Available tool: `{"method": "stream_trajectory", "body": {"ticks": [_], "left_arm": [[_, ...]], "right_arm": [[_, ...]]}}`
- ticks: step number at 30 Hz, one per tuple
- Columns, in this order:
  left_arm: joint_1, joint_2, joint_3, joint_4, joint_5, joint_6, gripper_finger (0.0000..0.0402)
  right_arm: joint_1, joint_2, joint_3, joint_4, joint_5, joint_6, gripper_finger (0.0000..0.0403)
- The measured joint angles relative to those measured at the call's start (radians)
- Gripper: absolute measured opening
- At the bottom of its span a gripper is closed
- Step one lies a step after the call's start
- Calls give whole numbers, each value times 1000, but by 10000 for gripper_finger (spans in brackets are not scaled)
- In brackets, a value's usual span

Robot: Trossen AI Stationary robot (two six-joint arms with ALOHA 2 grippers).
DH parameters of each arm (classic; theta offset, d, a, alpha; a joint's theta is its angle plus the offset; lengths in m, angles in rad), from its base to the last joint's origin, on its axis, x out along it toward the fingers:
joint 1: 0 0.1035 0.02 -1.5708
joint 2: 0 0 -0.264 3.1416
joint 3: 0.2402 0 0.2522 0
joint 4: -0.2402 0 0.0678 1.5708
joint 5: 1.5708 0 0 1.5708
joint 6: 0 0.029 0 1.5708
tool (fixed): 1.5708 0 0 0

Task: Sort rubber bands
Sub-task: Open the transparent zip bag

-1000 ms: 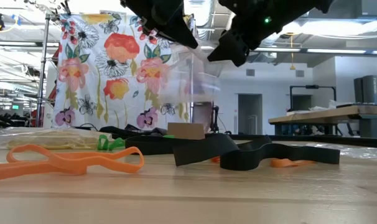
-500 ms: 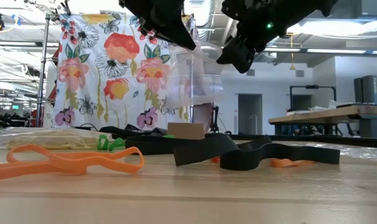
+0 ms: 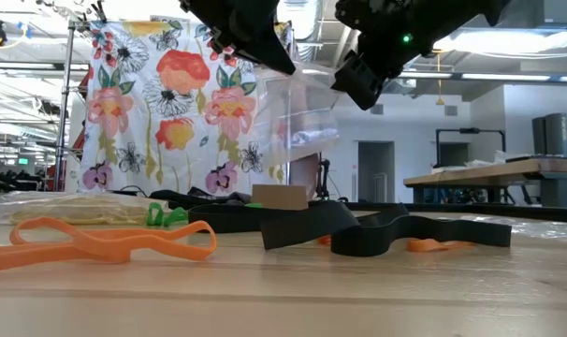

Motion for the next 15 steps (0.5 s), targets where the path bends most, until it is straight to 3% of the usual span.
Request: {"method": "stream_trajectory", "body": {"ticks": [4, 8, 15], "left_arm": [[0, 0, 0, 3, 0, 0, 8], [3, 0, -1, -6, 2, 0, 8], [3, 0, -1, -2, 12, 5, 8]], "right_arm": [[10, 0, 0, 0, -23, 0, 12], [20, 0, -1, 47, -80, -1, 3], [15, 0, -1, 105, -296, 49, 1]]}}
